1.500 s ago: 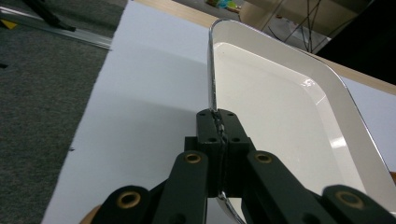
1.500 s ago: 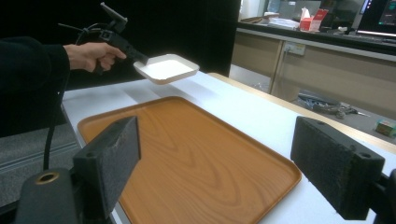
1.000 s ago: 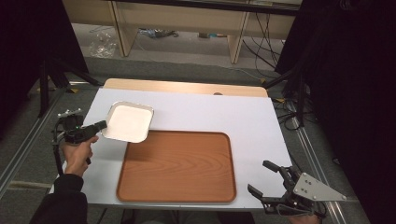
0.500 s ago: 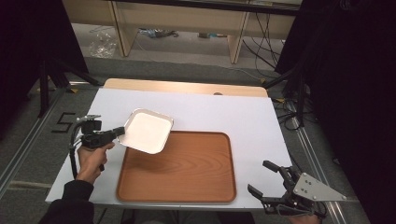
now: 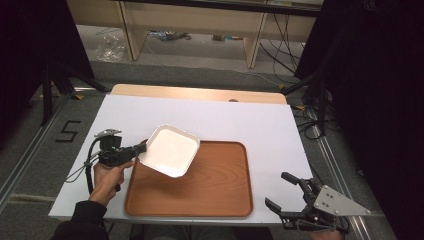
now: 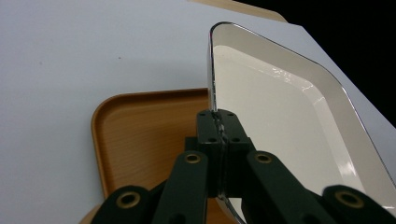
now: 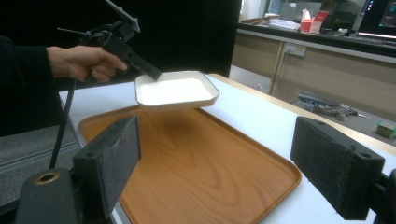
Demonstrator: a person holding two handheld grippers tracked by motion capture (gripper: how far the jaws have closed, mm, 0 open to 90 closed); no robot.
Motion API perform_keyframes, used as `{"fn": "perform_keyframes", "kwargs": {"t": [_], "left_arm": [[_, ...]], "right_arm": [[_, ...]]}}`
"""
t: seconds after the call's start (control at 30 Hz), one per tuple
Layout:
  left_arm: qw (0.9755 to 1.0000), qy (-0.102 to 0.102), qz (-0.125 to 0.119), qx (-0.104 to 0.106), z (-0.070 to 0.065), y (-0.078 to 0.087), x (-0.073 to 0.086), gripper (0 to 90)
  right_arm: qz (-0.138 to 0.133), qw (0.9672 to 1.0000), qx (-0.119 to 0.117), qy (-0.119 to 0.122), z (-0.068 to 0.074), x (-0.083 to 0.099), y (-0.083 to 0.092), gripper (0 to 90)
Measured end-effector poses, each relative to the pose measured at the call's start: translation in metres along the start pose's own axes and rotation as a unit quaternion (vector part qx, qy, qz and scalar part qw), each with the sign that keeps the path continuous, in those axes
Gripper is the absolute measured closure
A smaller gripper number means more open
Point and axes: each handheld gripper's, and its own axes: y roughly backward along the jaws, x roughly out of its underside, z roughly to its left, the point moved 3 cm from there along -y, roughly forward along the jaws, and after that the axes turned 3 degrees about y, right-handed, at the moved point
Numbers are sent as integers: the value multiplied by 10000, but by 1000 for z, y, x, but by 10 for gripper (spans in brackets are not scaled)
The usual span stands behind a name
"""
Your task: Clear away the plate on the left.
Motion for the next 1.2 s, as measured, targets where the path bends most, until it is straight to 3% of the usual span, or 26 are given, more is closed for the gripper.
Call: {"fn": "perform_keyframes", "kwargs": {"t": [0.23, 0.47, 0.57, 0.67, 1.2], "left_arm": [[9996, -98, 49, 242, -17, -1, 7, 884], [9984, -224, 261, 445, -36, -8, 17, 884], [9978, -279, 350, 492, -43, -11, 21, 884], [9974, -287, 371, 543, -46, -13, 23, 884], [9942, -511, 811, 489, -56, -32, 43, 884]], "right_arm": [[-76, 9999, 6, 114, -2, 0, -1, 169], [-115, 9999, -25, 95, -1, 0, -2, 168], [5, 9999, 25, 117, -1, 0, 0, 169], [-90, 9999, -23, 110, -1, 0, -1, 169], [-113, 9998, -31, 129, -1, 0, -2, 169]]}}
